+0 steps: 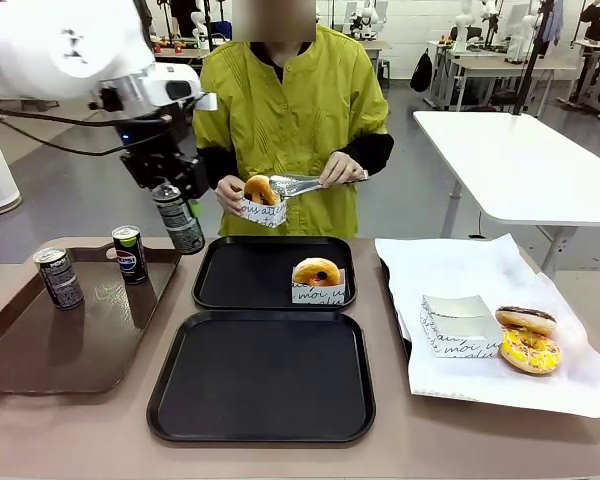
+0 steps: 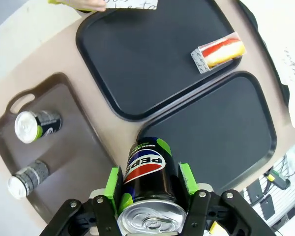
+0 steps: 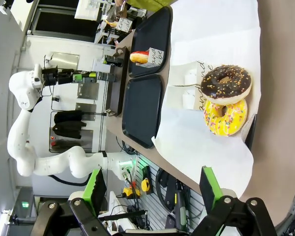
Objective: Set up donuts and drinks on trays.
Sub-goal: Pick up one Pepsi coke and place it on the Flat Tray.
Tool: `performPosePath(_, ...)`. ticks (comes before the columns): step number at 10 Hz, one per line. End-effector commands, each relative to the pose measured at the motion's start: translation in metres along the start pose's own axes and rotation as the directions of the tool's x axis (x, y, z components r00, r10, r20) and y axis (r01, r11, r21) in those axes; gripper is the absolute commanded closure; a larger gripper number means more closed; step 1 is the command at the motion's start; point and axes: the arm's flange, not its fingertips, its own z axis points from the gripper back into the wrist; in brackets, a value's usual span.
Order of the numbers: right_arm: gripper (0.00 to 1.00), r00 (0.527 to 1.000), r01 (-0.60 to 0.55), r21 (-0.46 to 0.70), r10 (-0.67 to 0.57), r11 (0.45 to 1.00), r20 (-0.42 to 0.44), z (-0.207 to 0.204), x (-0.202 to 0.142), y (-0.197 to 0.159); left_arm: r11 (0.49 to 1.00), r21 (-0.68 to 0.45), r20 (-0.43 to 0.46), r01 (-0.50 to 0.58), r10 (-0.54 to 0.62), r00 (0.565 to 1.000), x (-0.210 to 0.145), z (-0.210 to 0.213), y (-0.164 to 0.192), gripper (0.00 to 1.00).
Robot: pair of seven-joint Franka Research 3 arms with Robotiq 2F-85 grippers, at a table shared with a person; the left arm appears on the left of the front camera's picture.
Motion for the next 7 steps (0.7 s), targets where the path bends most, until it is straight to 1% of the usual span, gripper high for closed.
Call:
performPosePath(1,0.00,1.000,-0.004,0.017,0.004,1.000,0.014,-0.002,0.000,0.001,0.999,0.047,-0.038,-0.024,0.026,0.999,0.034,-0.008,-0.003,0.43)
performPosePath(2,0.00,1.000,-0.004,0.017,0.004,1.000,0.014,-0.002,0.000,0.001,0.997,0.076,-0.044,-0.028,0.032,0.999,0.050,-0.021,-0.001,0.43)
performPosePath(3,0.00,1.000,-0.004,0.017,0.004,1.000,0.014,-0.002,0.000,0.001,0.997,0.075,-0.050,-0.024,0.028,0.998,0.063,-0.038,0.000,0.43)
performPosePath(4,0.00,1.000,-0.004,0.017,0.004,1.000,0.014,-0.002,0.000,0.001,0.998,0.059,-0.081,-0.029,0.034,0.996,0.068,-0.053,0.003,0.43)
performPosePath(5,0.00,1.000,-0.004,0.017,0.004,1.000,0.014,-0.002,0.000,0.001,0.999,0.048,-0.134,-0.008,0.014,0.991,0.055,-0.042,0.001,0.43)
performPosePath(6,0.00,1.000,-0.004,0.017,0.004,1.000,0.014,-0.002,0.000,0.001,0.997,0.041,-0.191,0.062,-0.053,0.980,0.017,-0.002,-0.005,0.43)
performPosePath(7,0.00,1.000,-0.004,0.017,0.004,1.000,0.014,-0.002,0.000,0.001,0.987,0.068,-0.168,0.143,-0.130,0.977,-0.029,0.044,-0.008,0.43)
